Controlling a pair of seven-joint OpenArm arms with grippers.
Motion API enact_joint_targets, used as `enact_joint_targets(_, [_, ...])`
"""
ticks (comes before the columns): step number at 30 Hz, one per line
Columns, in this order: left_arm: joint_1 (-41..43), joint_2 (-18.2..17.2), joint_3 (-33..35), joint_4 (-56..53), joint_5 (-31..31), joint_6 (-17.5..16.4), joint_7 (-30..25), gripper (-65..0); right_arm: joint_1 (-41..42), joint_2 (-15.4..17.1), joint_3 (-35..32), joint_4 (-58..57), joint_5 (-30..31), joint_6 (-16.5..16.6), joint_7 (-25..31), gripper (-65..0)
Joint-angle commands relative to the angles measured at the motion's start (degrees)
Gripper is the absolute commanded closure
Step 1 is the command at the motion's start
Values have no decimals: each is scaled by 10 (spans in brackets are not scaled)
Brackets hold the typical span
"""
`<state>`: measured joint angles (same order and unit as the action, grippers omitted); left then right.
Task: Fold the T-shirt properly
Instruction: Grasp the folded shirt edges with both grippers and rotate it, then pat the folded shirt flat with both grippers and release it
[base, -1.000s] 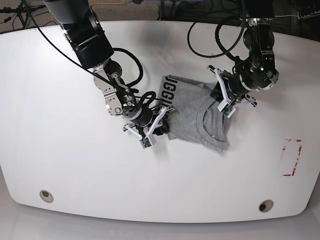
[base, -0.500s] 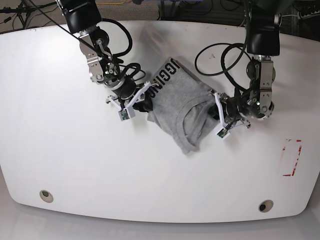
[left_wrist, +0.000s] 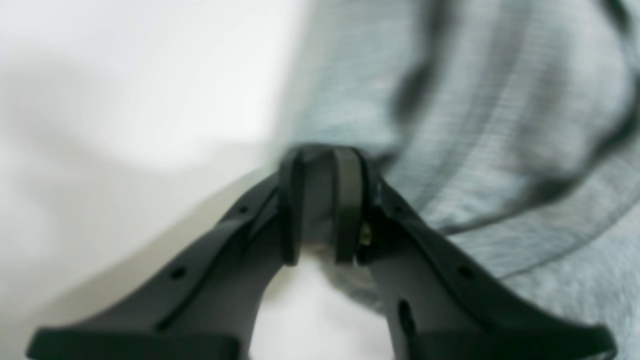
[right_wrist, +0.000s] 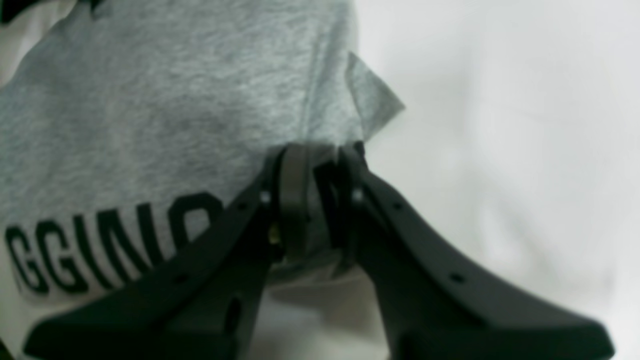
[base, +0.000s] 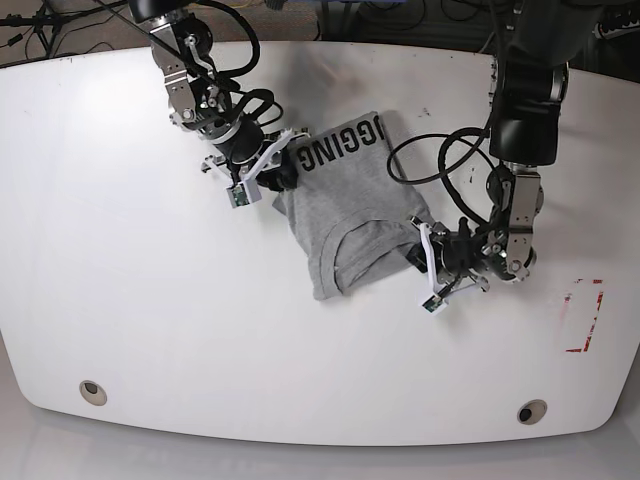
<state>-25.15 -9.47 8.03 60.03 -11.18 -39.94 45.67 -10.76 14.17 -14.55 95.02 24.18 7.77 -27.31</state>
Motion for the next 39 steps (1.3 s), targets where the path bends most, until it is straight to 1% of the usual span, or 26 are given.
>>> enact_joint_targets(1, [-40,-2,-3,23,-8,-1,4,-82,10,-1,4,42,5,4,-20,-103])
enact_joint_targets(6, [-48,3,-4,74,-33,-1,34,-82,24,-7,18,75,4,4,-40,-103])
enact_joint_targets(10, [-37,4,-5,137,-65,-1,79,-82,46,-10,32,79,4,4,-57,-106])
enact_joint_targets(12, [-4,5,-9,172,-86,-1,109,-82,63,-10,33,77,4,4,-63,-106])
enact_joint_targets(13, [3,5,-11,182,-89,-1,115,-82,66,-10,33,75,4,4,-63,-106])
enact_joint_targets(14, [31,6,-23,220,-102,-1,132,-82,77,-10,32,64,4,4,-64,-106])
enact_joint_targets(17, [91,24,-42,279,-118,-1,143,-82,98,-12,31,37,4,4,-65,-108])
enact_joint_targets(22, [187,51,-60,358,-102,-1,143,-82,135,-12,10,-28,4,4,-63,-103])
enact_joint_targets(23, [203,57,-60,365,-99,6,143,-82,142,-12,4,-43,3,4,-61,-101])
enact_joint_targets(25, [228,65,-60,372,-92,17,142,-82,151,-12,-6,-68,3,4,-46,-101])
enact_joint_targets(29, [261,72,-60,358,-83,23,134,-82,153,-11,-22,-105,2,4,-6,-101])
enact_joint_targets(35, [271,64,-60,310,-82,24,80,-82,124,-14,-28,-112,-37,4,-3,-101])
enact_joint_targets(37, [265,44,-59,286,-82,24,69,-82,109,-28,-27,-101,-57,4,-3,-101])
enact_joint_targets(39, [249,35,-59,268,-82,24,68,-82,96,-36,-27,-94,-70,4,-3,-101])
